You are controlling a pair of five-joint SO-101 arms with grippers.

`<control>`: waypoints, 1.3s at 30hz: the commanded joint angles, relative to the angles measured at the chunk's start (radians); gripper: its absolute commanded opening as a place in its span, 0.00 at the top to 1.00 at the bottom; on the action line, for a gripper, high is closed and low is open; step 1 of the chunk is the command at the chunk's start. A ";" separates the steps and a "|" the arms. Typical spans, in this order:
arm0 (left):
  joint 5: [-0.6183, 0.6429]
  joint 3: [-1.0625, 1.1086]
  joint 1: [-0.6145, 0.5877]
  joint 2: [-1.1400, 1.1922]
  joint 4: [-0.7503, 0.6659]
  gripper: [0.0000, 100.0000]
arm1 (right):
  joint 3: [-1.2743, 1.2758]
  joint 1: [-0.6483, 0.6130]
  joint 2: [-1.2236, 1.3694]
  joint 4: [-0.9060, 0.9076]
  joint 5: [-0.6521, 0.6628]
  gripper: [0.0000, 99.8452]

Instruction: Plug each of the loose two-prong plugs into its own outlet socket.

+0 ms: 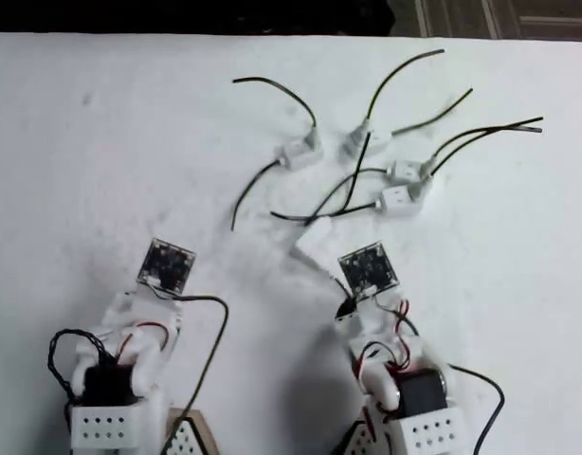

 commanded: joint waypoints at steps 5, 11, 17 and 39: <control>-0.002 -0.002 0.015 0.005 0.043 0.97 | 0.017 0.007 -0.012 -0.001 -0.006 0.98; -0.002 -0.002 0.013 0.004 0.069 0.97 | 0.017 0.007 -0.012 0.076 -0.008 0.98; -0.002 -0.002 0.013 0.004 0.069 0.97 | 0.017 0.007 -0.012 0.102 -0.005 0.98; -0.002 -0.002 0.013 0.004 0.069 0.97 | 0.017 0.007 -0.012 0.102 -0.005 0.98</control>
